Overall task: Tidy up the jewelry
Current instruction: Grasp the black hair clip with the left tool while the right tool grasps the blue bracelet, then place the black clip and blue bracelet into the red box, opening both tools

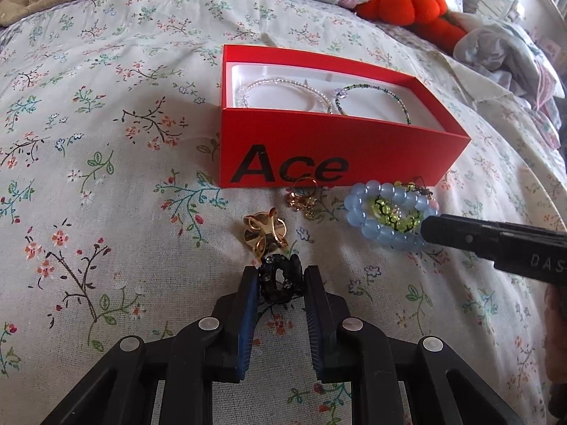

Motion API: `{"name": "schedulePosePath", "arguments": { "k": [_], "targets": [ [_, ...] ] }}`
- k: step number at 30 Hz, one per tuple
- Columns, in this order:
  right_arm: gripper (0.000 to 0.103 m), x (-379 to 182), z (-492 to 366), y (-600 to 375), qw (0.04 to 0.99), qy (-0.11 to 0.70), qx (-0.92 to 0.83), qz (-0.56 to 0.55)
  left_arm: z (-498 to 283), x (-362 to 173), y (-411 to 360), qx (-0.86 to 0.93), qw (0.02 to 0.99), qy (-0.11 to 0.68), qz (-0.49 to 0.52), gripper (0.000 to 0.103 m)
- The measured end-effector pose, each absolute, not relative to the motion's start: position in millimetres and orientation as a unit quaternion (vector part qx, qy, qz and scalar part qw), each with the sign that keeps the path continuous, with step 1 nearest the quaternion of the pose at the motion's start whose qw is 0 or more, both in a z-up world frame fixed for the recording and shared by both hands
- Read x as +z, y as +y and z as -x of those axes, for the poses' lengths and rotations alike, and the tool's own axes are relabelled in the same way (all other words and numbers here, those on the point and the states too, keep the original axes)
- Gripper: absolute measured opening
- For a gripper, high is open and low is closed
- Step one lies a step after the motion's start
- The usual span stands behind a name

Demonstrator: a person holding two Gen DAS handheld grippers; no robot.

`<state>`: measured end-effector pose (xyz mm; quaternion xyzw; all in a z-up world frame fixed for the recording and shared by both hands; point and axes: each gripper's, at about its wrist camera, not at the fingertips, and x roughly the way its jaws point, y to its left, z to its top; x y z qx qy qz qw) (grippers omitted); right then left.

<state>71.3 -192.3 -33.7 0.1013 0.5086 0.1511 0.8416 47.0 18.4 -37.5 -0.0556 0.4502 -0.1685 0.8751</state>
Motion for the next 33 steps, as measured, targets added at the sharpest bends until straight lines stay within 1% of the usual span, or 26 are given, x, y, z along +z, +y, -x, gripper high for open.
{"name": "schedulePosePath", "arguments": {
  "k": [1, 4, 6, 14, 27, 33],
  "targets": [
    [0.020, -33.5, -72.4, -190.3, 0.840, 0.512, 0.152, -0.100, -47.0, -37.8, 18.7, -0.169, 0.875, 0.451, 0.056, 0.020],
    [0.017, -29.8, -71.3, -183.3, 0.843, 0.512, 0.148, -0.075, -46.1, -36.7, 19.3, -0.169, 0.873, 0.453, 0.058, 0.020],
    [0.012, -25.3, -68.9, -181.4, 0.843, 0.509, 0.155, -0.073, -45.5, -34.5, 20.1, -0.170, 0.873, 0.453, 0.058, 0.020],
    [0.011, -6.6, -59.0, -186.3, 0.846, 0.505, 0.159, -0.070, -47.4, -15.5, 23.5, -0.172, 0.876, 0.444, 0.073, 0.020],
    [0.011, 67.3, -65.7, -179.5, 0.870, 0.454, 0.174, -0.077, -73.1, 30.6, 15.5, -0.184, 0.879, 0.426, 0.104, 0.020],
    [0.011, 87.4, -74.9, -185.2, 0.875, 0.442, 0.173, -0.099, -90.6, 42.0, 8.1, -0.182, 0.879, 0.424, 0.115, 0.020]
  ]
}}
